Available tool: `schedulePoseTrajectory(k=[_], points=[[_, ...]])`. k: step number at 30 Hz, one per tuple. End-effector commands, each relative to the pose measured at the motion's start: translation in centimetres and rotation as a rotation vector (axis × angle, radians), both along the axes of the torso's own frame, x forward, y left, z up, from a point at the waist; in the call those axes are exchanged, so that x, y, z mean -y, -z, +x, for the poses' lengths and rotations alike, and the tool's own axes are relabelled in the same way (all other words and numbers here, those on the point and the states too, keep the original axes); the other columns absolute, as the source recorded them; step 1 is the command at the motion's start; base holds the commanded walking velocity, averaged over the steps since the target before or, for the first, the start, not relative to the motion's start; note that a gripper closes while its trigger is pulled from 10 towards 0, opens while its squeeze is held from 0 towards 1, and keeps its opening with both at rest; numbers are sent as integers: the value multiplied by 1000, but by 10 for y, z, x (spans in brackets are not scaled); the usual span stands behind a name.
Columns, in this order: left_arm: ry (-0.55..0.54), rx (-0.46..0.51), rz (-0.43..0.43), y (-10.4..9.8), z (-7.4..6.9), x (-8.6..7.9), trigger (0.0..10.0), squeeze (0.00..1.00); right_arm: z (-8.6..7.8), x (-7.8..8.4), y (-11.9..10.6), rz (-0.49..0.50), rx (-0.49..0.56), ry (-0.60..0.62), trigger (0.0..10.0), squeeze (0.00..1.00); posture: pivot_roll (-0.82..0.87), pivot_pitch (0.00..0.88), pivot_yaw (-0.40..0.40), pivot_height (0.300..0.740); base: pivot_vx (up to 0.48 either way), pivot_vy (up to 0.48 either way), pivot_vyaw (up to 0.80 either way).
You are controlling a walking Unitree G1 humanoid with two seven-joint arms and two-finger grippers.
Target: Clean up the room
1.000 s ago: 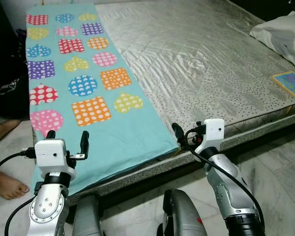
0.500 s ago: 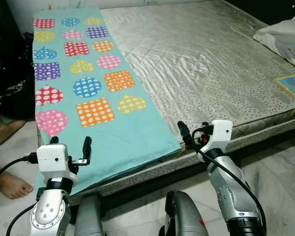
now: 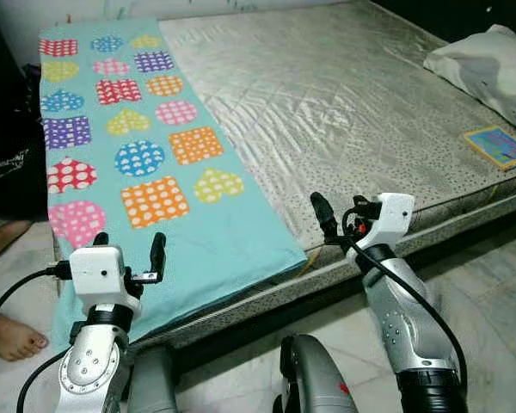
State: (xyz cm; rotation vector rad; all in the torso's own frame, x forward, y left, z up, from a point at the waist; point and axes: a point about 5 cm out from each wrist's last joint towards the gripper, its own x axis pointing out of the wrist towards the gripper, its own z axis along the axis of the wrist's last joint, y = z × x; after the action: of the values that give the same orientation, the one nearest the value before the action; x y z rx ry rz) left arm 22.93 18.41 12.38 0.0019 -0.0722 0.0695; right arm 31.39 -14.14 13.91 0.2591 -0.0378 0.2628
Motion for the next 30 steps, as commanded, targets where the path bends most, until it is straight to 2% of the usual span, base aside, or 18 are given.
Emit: schedulePoseTrajectory(k=[1,17,25,30], points=[[4,-4,-7,0,1,0,10000,0,1,1,-6,3,17,1,10000,0,-38,97,-47,647,0,0,0],[8,12,-14,-1,9,3,10000,0,5,1,-2,-5,12,10,10000,0,-35,58,-41,739,0,0,0],[-9,-6,-2,7,10,0,10000,0,6,-2,2,-8,7,9,10000,0,-32,29,-39,740,0,0,0],[25,-23,-21,12,15,6,10000,0,4,-5,14,7,-27,18,10000,0,-38,2,-49,740,0,0,0]])
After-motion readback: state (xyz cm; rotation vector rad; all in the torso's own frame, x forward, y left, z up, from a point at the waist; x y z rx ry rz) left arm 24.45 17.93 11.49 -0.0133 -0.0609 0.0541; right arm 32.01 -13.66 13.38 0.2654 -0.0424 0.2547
